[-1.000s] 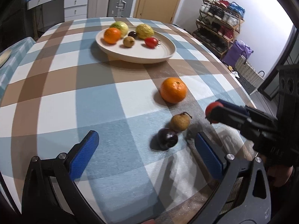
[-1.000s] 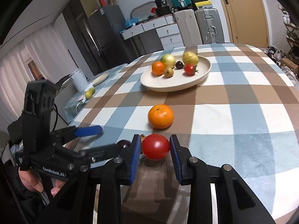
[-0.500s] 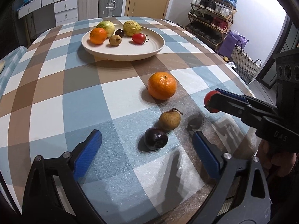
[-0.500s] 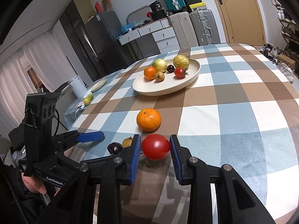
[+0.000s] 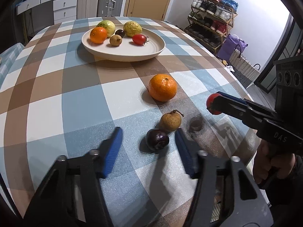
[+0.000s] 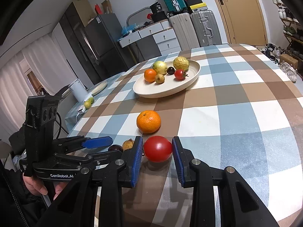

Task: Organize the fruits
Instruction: 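Grasp the red tomato with the right gripper while the left grasps the dark plum, then carry the tomato and plum onto the plate and open both grippers, then move both tools back toward the orange and brown fruit, then grasp the small brown fruit with the left gripper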

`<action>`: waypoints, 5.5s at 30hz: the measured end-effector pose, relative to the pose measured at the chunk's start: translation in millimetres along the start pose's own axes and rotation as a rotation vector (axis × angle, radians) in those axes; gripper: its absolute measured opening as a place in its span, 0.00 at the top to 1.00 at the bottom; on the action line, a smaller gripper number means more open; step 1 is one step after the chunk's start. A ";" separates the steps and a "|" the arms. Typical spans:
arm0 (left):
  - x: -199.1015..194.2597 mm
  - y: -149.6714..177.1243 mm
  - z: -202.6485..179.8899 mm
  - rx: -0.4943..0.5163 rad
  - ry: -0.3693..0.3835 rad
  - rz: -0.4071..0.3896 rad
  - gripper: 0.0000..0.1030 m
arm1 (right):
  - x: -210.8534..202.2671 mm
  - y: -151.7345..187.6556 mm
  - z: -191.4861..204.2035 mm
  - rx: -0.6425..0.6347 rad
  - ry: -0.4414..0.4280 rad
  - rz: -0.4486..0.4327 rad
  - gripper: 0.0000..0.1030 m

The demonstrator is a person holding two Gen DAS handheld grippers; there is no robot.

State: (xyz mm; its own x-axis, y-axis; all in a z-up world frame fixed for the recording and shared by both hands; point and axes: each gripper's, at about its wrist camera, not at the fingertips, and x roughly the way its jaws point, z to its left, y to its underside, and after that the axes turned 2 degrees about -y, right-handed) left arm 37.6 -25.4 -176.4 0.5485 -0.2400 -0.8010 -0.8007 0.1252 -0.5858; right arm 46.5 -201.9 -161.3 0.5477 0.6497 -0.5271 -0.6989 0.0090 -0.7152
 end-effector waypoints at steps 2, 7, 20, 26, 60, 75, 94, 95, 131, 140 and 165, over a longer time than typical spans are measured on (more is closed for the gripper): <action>-0.5 0.5 1.4 -0.005 0.018 0.003 0.63 | -0.2 0.0 0.0 -0.001 0.000 0.000 0.69; -2.4 1.9 -2.0 0.005 0.055 0.001 0.78 | -0.3 -0.1 0.2 -0.002 0.000 -0.001 0.69; -17.9 -18.0 34.1 -0.083 0.054 -0.052 0.78 | -0.8 -6.2 1.6 -0.010 -0.010 -0.006 0.69; -26.4 -47.4 61.0 -0.114 0.025 -0.102 0.78 | 5.2 -19.3 -1.2 -0.008 -0.031 -0.010 0.69; 76.8 -180.4 136.7 -0.235 0.056 -0.066 0.78 | 178.7 -146.4 7.7 -0.088 -0.118 0.197 0.69; 69.6 -185.1 139.4 -0.257 0.094 -0.100 0.58 | 182.0 -152.5 15.3 -0.126 -0.092 0.165 0.45; -10.5 -168.0 85.6 -0.166 -0.006 -0.202 0.22 | 80.3 -147.4 4.6 -0.070 -0.029 -0.015 0.16; -15.6 -165.8 82.8 -0.167 -0.019 -0.208 0.21 | 75.8 -146.7 5.9 -0.072 -0.027 -0.023 0.14; -72.0 -58.3 -15.4 -0.053 -0.107 -0.184 0.01 | -47.5 -58.6 31.2 -0.049 0.136 -0.150 0.00; -40.1 -37.4 -28.3 -0.041 -0.065 -0.085 0.01 | -50.2 -39.5 30.5 -0.045 0.172 -0.115 0.00; 17.3 -20.2 -25.0 -0.027 0.054 0.062 0.77 | -35.1 -23.9 3.5 0.022 0.182 -0.070 0.00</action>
State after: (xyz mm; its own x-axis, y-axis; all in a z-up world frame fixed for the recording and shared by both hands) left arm 57.2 -56.2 -175.4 0.4842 -0.2846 -0.8274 -0.8395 0.1153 -0.5310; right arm 42.3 -222.3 -124.0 0.6680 0.4986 -0.5524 -0.6650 0.0670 -0.7438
